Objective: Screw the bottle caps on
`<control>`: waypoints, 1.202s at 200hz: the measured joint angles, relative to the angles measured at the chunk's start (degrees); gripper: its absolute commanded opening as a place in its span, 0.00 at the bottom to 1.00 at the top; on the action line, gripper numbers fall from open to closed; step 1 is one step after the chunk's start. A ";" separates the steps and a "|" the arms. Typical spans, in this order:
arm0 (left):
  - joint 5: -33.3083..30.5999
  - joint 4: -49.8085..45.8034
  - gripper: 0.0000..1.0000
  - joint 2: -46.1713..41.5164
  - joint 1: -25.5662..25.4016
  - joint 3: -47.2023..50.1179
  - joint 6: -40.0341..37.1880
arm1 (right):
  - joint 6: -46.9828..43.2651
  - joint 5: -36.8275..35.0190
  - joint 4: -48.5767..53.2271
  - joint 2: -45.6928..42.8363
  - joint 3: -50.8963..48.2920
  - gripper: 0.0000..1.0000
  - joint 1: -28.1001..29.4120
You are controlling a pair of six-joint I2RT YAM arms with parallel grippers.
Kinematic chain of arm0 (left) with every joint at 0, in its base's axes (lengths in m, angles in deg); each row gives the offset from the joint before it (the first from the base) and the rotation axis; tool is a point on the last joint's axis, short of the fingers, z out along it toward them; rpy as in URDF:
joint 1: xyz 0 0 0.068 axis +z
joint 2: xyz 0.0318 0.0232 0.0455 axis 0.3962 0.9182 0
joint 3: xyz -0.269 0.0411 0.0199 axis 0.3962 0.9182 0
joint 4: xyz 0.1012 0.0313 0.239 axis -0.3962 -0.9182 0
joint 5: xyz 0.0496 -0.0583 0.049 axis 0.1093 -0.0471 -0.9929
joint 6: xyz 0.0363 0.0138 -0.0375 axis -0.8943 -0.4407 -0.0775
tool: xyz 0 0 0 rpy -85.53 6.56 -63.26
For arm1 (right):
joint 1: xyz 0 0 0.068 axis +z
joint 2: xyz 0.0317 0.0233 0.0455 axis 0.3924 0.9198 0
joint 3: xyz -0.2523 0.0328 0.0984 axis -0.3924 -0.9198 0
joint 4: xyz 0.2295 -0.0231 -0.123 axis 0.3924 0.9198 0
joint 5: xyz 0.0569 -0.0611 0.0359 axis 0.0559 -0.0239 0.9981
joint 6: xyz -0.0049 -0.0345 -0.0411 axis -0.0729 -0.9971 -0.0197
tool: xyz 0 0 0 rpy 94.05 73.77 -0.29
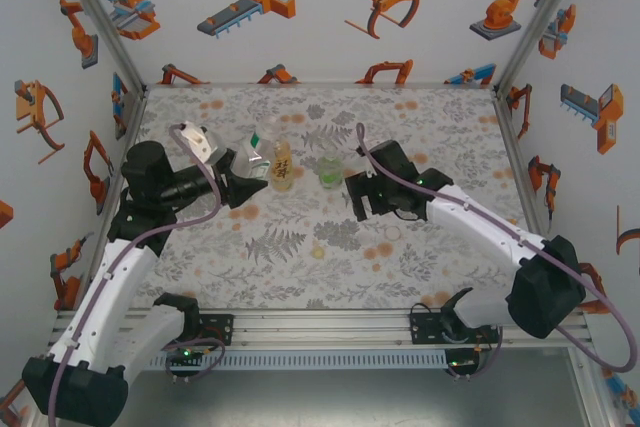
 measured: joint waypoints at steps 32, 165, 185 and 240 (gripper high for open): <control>0.94 0.48 0.00 -0.20 0.00 -0.02 -0.11 | 1.57 2.45 0.90 -0.90 -2.80 0.70 -5.05; 2.60 -2.97 0.00 1.44 0.02 -0.59 -1.31 | 12.74 1.01 7.10 1.44 -6.91 0.57 -12.48; 2.58 -4.33 0.00 1.77 0.02 -1.09 -2.10 | 14.32 -0.02 6.40 2.23 -6.97 0.55 -10.71; 2.58 -5.97 0.00 2.32 0.00 -1.62 -2.78 | 17.03 -1.66 3.72 7.41 -6.99 0.54 -8.22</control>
